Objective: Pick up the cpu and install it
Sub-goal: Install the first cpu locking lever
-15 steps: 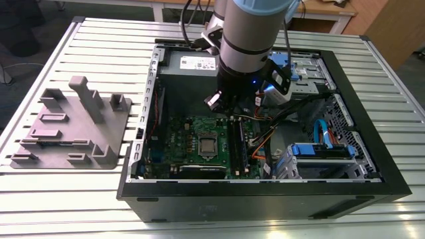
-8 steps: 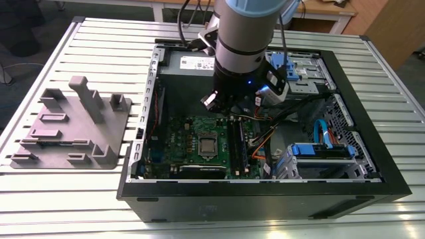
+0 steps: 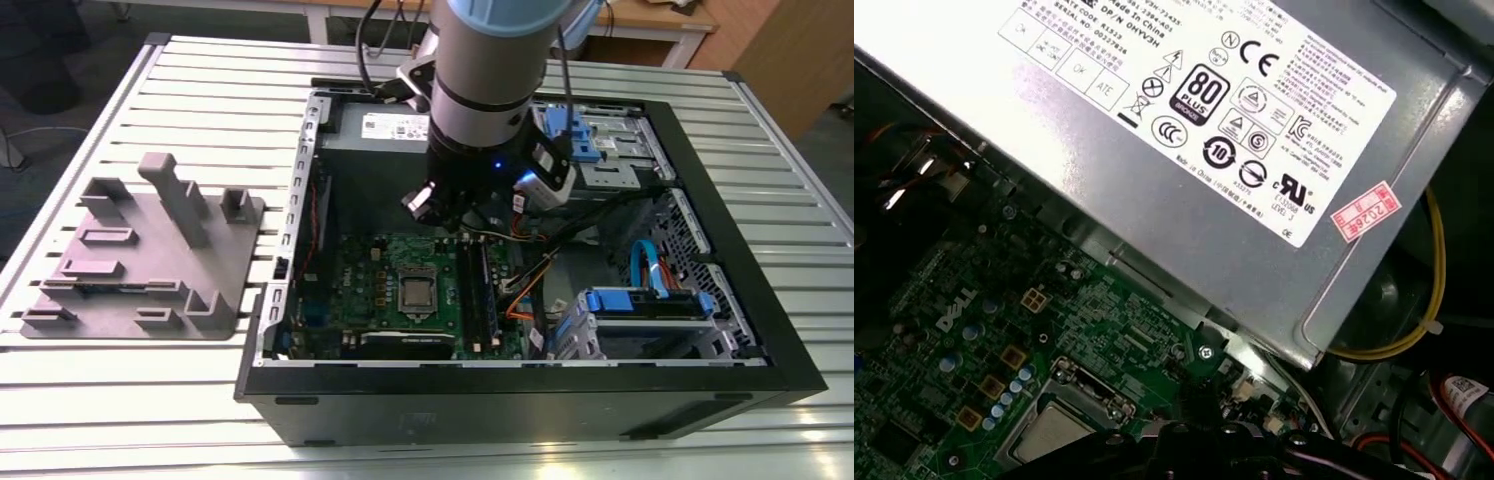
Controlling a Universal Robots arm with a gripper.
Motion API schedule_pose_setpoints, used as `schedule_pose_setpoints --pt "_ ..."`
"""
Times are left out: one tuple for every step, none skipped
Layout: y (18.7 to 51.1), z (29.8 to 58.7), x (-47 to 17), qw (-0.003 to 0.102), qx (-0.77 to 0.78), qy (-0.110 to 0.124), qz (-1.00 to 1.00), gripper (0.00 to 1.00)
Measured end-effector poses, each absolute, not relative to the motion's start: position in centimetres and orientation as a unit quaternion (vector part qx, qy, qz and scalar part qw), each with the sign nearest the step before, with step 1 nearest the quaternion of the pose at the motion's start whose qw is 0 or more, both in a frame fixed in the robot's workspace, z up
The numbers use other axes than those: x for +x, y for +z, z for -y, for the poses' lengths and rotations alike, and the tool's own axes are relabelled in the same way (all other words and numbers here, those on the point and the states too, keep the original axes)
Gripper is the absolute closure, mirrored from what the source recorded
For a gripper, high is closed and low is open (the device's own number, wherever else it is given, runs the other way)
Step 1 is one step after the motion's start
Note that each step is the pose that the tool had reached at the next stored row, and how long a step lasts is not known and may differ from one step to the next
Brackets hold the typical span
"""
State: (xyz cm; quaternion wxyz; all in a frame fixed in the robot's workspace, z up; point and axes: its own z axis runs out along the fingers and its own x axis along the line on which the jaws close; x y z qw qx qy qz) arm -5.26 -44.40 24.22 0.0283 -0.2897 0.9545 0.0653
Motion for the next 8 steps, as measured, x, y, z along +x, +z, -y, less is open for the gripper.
schedule_pose_setpoints --pt "24.17 44.34 -5.28 0.028 -0.29 0.065 -0.954 0.89" --pt "24.13 44.29 -5.32 0.028 -0.29 0.065 -0.954 0.89" --pt "24.08 44.24 -5.37 0.028 -0.29 0.065 -0.954 0.89" --pt "24.04 44.21 -5.44 0.028 -0.29 0.065 -0.954 0.89" --pt "24.0 44.18 -5.52 0.028 -0.29 0.065 -0.954 0.89" --pt "23.97 44.19 -5.62 0.028 -0.29 0.065 -0.954 0.89" --pt "23.95 44.19 -5.73 0.028 -0.29 0.065 -0.954 0.89" --pt "23.92 44.19 -5.83 0.028 -0.29 0.065 -0.954 0.89"
